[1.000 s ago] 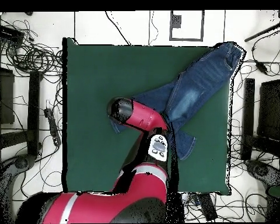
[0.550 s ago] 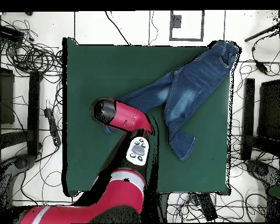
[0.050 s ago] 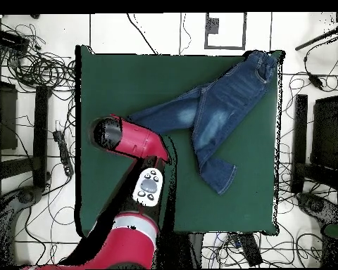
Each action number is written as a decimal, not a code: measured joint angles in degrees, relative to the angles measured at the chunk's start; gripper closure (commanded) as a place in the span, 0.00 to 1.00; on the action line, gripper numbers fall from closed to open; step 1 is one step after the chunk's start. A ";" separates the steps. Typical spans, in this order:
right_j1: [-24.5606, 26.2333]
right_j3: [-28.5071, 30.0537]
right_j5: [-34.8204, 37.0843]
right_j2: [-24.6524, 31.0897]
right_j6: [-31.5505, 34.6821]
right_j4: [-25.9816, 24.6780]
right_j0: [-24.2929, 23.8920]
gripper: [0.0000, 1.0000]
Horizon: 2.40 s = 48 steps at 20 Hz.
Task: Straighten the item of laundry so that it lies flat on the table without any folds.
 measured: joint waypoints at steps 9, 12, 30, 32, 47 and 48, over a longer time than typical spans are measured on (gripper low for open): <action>1.03 -6.20 6.95 -1.62 7.82 0.02 2.86 1.00; 1.54 -7.81 8.33 -1.95 9.32 0.02 3.13 1.00; 5.09 -11.04 9.37 -2.53 12.62 0.00 3.27 1.00; 5.14 -11.04 9.37 -2.53 12.62 0.00 3.27 1.00; 5.14 -11.05 9.37 -2.53 12.62 -0.16 3.27 1.00; 5.14 -11.05 9.37 -2.53 12.62 -0.17 3.27 1.00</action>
